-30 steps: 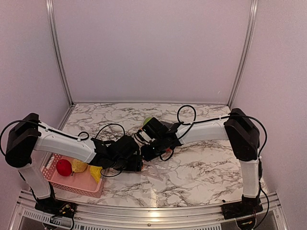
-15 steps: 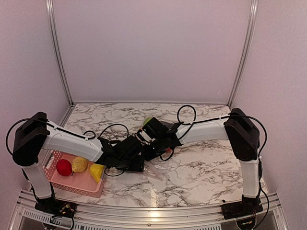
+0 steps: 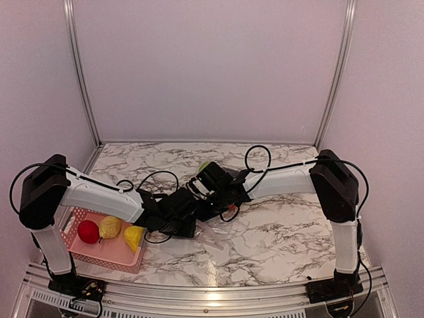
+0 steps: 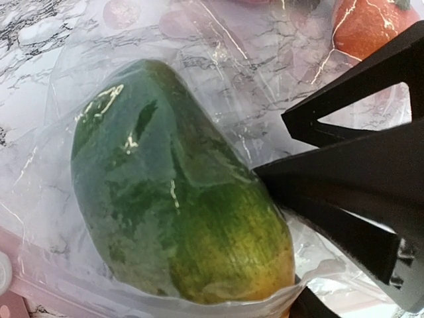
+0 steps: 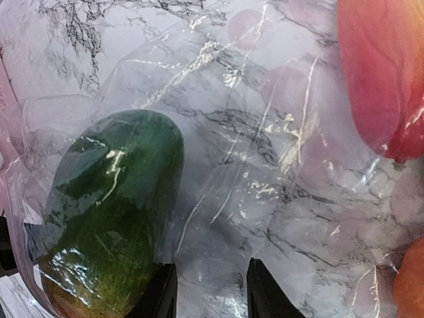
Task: Open the zip-top bag and remove the fake food
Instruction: Pick up the fake fruit from the zipper food storage bag, then place the fake fruit in the bin.
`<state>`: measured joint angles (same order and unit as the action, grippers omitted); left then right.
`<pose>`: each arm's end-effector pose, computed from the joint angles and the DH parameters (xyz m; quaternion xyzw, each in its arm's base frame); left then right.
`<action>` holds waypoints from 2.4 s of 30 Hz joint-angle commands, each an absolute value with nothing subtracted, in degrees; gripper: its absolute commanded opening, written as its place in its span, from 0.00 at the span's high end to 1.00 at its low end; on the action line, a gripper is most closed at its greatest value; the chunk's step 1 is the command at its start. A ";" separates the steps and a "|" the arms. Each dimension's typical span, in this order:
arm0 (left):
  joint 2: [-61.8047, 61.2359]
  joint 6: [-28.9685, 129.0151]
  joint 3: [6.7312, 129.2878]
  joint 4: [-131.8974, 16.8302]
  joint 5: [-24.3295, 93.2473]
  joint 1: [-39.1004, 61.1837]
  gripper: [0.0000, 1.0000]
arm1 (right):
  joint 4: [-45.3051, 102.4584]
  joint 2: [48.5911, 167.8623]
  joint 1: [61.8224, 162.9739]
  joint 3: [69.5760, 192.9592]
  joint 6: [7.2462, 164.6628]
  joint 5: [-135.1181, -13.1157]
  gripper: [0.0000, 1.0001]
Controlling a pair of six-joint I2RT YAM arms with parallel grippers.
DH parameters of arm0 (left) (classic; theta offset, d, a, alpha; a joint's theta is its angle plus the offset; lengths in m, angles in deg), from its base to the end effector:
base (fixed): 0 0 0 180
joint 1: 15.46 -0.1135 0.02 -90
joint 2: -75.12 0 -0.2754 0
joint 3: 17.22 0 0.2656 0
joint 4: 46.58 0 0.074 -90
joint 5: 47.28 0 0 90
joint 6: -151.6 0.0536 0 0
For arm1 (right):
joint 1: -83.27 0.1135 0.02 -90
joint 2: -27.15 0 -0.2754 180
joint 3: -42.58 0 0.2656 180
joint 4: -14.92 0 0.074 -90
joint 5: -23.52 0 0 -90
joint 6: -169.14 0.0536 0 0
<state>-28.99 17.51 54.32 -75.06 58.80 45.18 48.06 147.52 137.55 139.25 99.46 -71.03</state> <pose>0.1952 -0.3167 0.1278 0.1034 0.9538 -0.1133 0.2584 0.2722 0.3858 0.1377 -0.2905 0.9126 0.2030 0.2038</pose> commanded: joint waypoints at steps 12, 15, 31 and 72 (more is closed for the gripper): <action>-20.55 21.69 55.34 -79.24 51.60 45.01 0.54 | 44.09 146.62 133.27 139.19 102.25 -70.92 0.65; -19.30 21.88 54.38 -79.63 50.22 45.01 0.54 | 43.89 147.16 132.81 139.60 102.29 -70.88 0.65; -12.96 23.90 50.25 -81.62 42.98 45.01 0.54 | 43.20 150.10 131.96 141.94 102.41 -71.06 0.65; 16.49 -0.08 38.06 -96.27 57.80 41.53 0.51 | 41.30 150.05 131.64 140.30 101.64 -72.28 0.66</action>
